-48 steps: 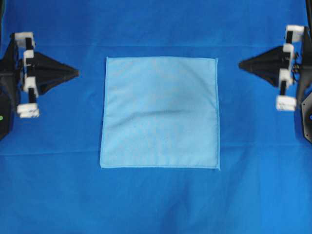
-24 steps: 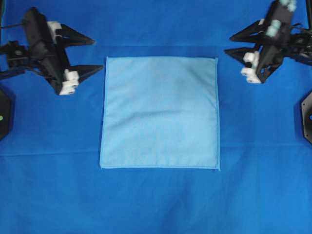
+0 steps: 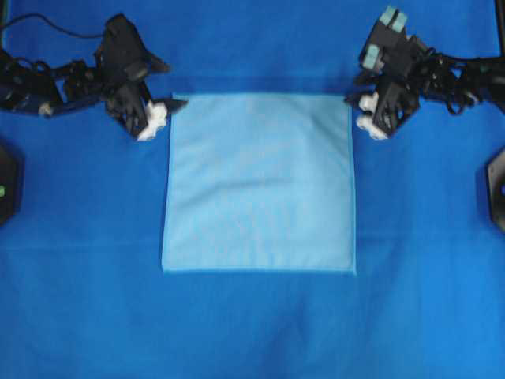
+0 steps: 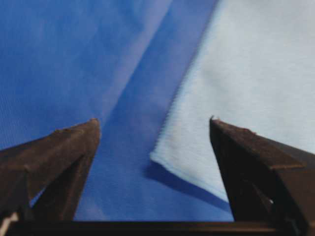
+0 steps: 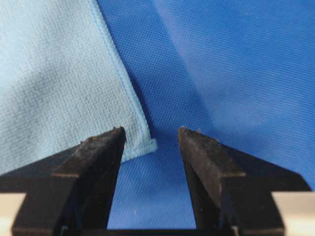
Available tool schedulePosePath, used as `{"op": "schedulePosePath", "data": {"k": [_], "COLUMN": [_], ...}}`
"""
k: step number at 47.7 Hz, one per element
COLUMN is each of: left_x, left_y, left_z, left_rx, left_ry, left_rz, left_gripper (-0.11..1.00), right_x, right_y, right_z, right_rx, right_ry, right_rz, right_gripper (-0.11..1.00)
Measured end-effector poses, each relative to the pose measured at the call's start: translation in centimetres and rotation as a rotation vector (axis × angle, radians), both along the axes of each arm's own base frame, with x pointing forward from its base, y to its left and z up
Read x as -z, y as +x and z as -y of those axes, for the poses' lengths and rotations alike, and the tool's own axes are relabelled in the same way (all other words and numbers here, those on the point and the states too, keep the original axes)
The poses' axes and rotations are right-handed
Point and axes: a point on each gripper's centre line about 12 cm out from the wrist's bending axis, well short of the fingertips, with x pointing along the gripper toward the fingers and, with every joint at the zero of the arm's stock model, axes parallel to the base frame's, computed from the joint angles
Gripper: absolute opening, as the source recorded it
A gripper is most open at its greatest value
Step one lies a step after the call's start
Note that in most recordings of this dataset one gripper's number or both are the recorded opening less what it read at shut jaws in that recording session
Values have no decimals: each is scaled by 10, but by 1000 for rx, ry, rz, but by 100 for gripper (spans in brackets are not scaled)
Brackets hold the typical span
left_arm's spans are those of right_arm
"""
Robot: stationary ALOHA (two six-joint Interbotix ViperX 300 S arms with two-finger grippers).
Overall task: Fold the light blue towel.
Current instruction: 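Grasp the far left and far right towel corners with both grippers, then pull both held corners toward the near edge, folding the towel in half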
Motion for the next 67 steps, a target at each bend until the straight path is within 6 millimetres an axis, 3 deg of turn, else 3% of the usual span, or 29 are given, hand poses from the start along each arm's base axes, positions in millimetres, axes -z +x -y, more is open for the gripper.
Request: {"op": "schedulePosePath", "data": {"k": [10,17,21,26,31,33,42,59,67], "left_x": [22,23,25,28,28,28,23,-35,-44], "left_y": [2,3,1,2,3,4,7,14,13], "left_z": [-5,-7,-6,-4,0,2,3,-7,-13], "left_rx": [-12,-12,-10,-1,29,48,83,108,95], "left_ry": [-24,-22,-29,-40,-29,-16,10,102,117], "left_rz": [-48,-49,-68,-99,-124,-134,-161,-115,-100], "left_gripper": [84,78,61,31,6,2,2,2,2], "right_x": [15,18,18,18,18,18,14,-30,-38], "right_y": [5,7,7,8,7,7,6,-9,-11], "right_z": [3,4,4,3,3,4,4,15,17], "right_rx": [-5,-3,-4,-8,-8,-5,-4,21,27], "right_ry": [15,19,19,17,18,19,20,-47,-60], "right_rz": [-32,-35,-37,-38,-41,-40,-45,-3,9], "right_gripper": [53,48,32,4,1,1,1,1,1]}}
